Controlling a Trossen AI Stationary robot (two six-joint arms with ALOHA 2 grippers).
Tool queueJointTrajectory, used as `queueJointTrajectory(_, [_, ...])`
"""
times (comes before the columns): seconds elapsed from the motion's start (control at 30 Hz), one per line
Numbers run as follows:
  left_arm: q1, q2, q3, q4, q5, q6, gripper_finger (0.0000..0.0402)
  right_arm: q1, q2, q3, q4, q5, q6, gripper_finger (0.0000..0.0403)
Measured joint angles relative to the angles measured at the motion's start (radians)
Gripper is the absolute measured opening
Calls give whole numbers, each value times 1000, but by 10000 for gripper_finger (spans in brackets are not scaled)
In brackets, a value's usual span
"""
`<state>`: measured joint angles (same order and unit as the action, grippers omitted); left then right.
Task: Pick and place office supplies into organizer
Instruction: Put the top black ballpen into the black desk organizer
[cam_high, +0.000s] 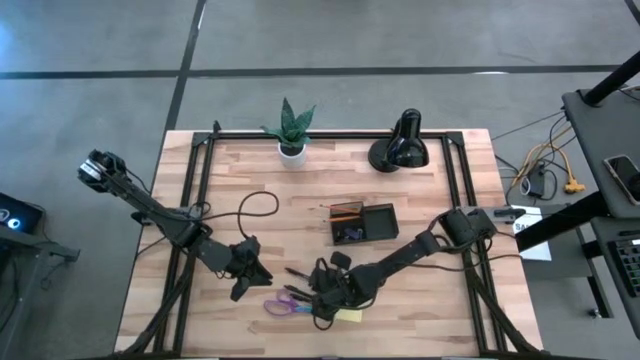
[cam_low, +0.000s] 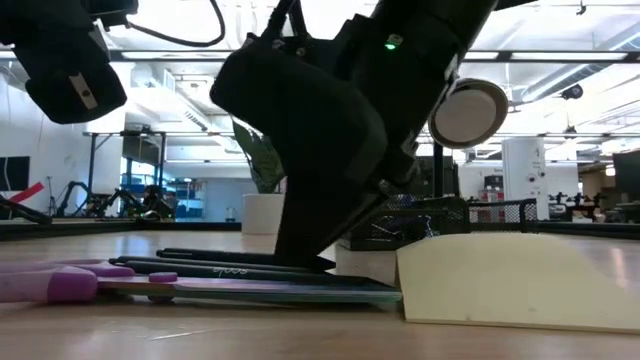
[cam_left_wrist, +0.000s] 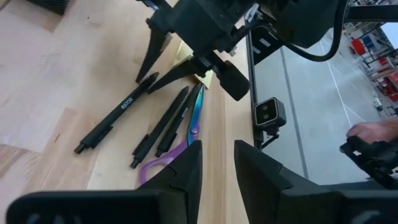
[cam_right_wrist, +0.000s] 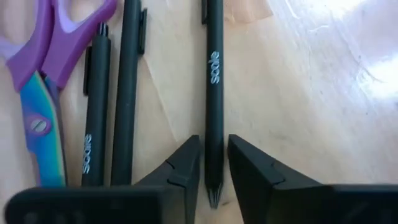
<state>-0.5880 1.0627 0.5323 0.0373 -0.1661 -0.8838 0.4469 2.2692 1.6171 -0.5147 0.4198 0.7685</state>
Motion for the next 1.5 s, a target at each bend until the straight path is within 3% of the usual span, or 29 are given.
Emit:
queueJointTrajectory(0.2, [0,-26,0,1,3,0,77,-2,4,43,-57,0,-1,133])
queueJointTrajectory(0.53, [0,-38,0,-1,4,9,77,-1,2,252,-387,-37,-30,186])
queueJointTrajectory(0.67, [0,-41,0,0,-13,30,77,-1,4,277,-445,-84,-34,169])
queueJointTrajectory(0.83, [0,-43,0,-1,-40,53,77,-6,31,235,-430,-216,-95,120])
queueJointTrajectory(1.07, [0,-43,-1,-1,-49,52,77,-8,38,216,-428,-219,-105,62])
queueJointTrajectory(1.5, [17,-51,-4,-1,-52,52,77,-19,38,242,-410,-221,-144,28])
